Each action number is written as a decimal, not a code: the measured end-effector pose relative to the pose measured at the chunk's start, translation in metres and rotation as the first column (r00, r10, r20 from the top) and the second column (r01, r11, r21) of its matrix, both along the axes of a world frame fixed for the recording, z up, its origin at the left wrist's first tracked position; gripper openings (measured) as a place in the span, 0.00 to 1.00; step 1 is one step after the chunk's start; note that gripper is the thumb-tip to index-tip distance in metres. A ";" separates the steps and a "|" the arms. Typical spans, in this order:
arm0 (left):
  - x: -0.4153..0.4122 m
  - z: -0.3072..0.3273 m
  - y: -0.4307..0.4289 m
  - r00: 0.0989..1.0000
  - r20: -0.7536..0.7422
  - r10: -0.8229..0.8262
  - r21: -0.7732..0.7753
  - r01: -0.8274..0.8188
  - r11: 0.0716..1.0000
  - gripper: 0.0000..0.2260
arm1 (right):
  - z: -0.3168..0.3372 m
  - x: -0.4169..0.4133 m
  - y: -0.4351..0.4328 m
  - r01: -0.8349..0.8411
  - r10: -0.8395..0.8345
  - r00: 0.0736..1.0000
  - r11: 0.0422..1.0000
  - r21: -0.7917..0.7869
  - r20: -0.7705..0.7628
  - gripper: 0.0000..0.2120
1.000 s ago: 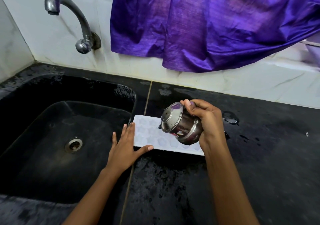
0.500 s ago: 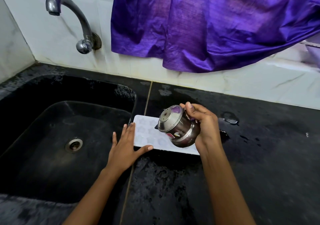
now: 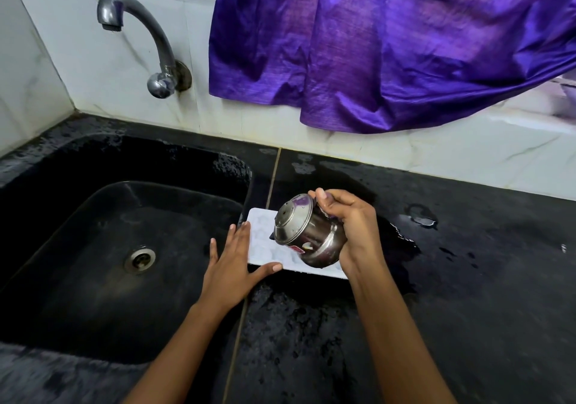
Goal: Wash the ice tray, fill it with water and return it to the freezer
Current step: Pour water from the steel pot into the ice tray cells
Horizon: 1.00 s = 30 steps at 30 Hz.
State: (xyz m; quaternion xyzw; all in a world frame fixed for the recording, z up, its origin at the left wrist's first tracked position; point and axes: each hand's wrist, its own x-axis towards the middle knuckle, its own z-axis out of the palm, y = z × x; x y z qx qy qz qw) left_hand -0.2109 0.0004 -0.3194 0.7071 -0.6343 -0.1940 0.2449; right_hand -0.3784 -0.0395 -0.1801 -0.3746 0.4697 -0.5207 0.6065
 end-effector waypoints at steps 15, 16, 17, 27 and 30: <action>0.000 -0.002 0.000 1.000 0.007 0.001 -0.014 -0.001 1.000 0.54 | 0.011 0.006 -0.005 -0.046 0.041 0.995 0.997 -0.057 -0.088 0.04; 0.000 -0.002 0.000 1.000 0.009 0.003 -0.014 -0.002 1.000 0.55 | 0.012 0.006 -0.005 -0.048 0.043 0.995 0.997 -0.058 -0.089 0.04; 0.000 -0.002 0.000 1.000 0.008 0.003 -0.014 -0.003 1.000 0.55 | 0.013 0.006 -0.006 -0.049 0.044 0.995 0.997 -0.058 -0.092 0.04; 0.000 -0.001 0.000 1.000 0.007 0.003 -0.010 -0.003 1.000 0.56 | 0.018 0.007 -0.008 -0.049 0.044 0.996 0.996 -0.071 -0.072 0.04; -0.001 0.000 0.000 1.000 0.008 0.002 -0.007 -0.002 1.000 0.56 | 0.018 0.007 -0.008 -0.046 0.042 0.997 0.996 -0.073 -0.058 0.04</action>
